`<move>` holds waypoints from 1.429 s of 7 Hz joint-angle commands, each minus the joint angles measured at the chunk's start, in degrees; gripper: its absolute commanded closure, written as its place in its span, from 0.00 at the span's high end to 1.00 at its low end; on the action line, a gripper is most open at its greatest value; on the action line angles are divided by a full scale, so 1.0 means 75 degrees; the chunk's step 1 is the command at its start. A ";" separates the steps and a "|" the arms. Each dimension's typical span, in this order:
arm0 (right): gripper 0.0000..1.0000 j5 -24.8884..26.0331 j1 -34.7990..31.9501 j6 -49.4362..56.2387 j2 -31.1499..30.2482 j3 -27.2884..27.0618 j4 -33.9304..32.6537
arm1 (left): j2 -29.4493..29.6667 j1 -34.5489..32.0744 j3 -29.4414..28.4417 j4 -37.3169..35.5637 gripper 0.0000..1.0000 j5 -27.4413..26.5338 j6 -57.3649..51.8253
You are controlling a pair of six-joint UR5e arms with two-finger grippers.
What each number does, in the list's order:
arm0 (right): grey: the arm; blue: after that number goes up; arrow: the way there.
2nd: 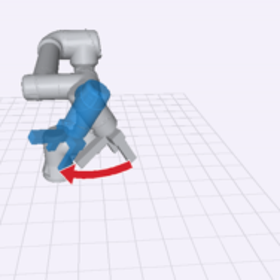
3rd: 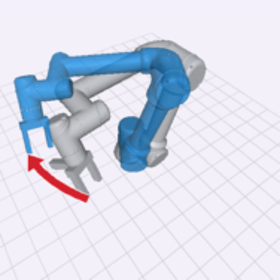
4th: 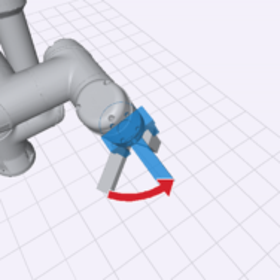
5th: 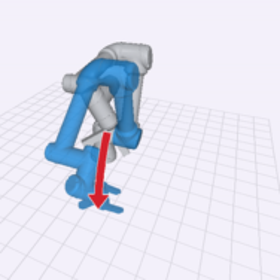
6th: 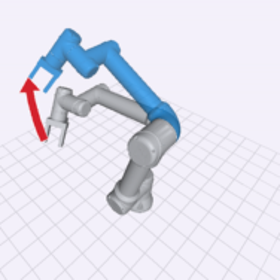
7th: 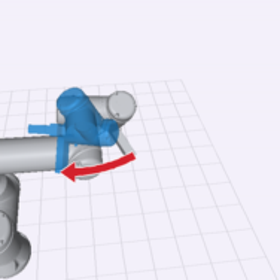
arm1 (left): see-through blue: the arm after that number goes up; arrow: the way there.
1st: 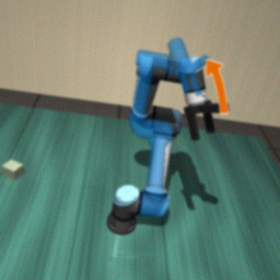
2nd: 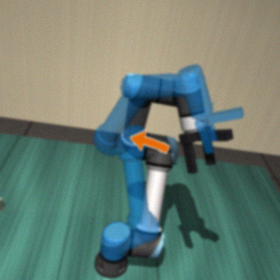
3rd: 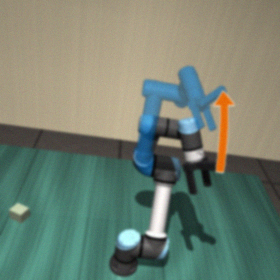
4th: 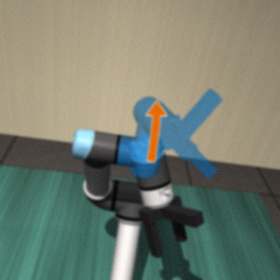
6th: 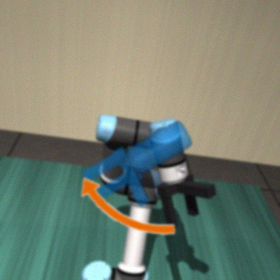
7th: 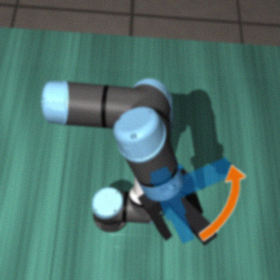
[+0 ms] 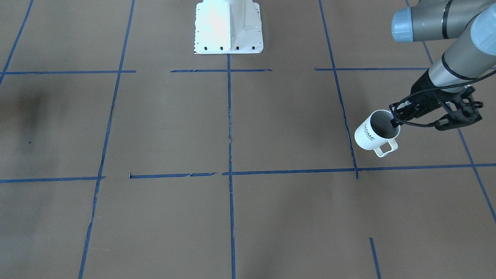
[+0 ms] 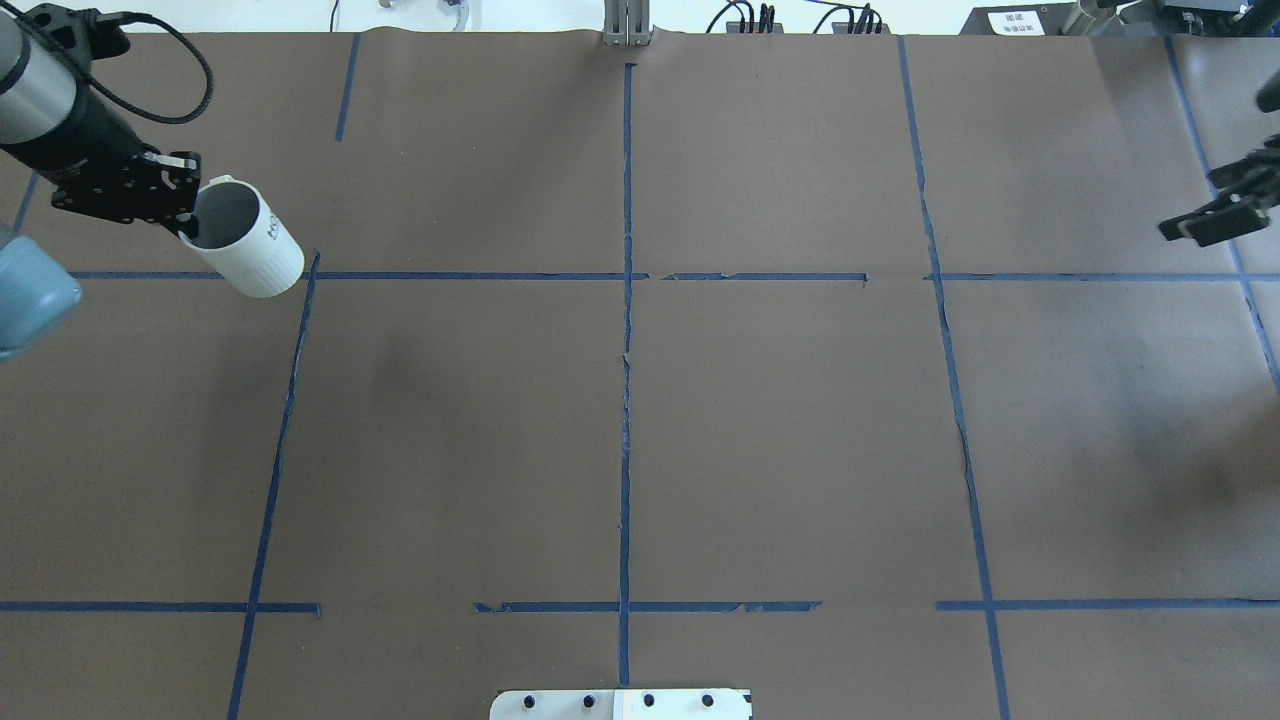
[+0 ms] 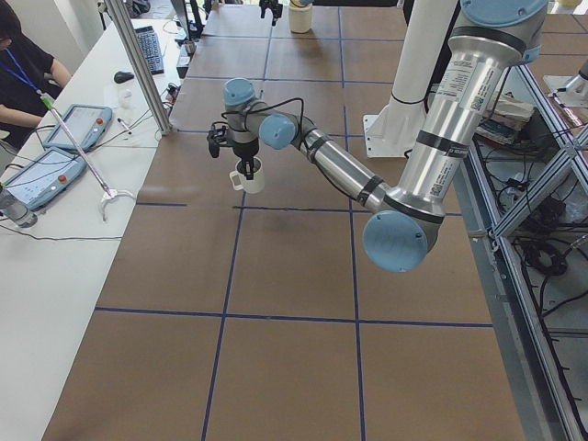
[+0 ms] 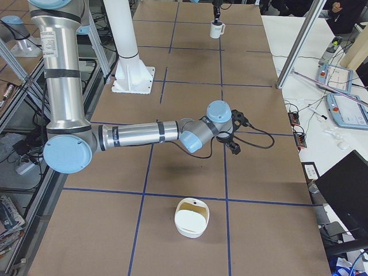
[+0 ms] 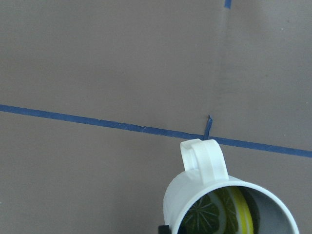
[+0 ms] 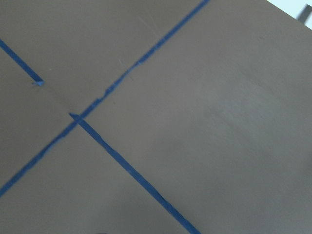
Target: Left arm hands cup to right arm to dump lemon
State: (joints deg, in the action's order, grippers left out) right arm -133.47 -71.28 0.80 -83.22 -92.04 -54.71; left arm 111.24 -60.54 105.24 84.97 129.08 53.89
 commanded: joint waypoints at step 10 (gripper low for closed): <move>0.99 0.7686 0.6278 -0.3352 0.2787 0.0108 0.4388 | 0.2885 0.1977 -0.1681 0.1163 0.00 0.0039 0.5094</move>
State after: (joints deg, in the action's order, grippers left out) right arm -83.52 -28.04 -23.35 -63.04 -91.24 -22.71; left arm 131.58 -46.73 92.73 93.55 129.38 89.86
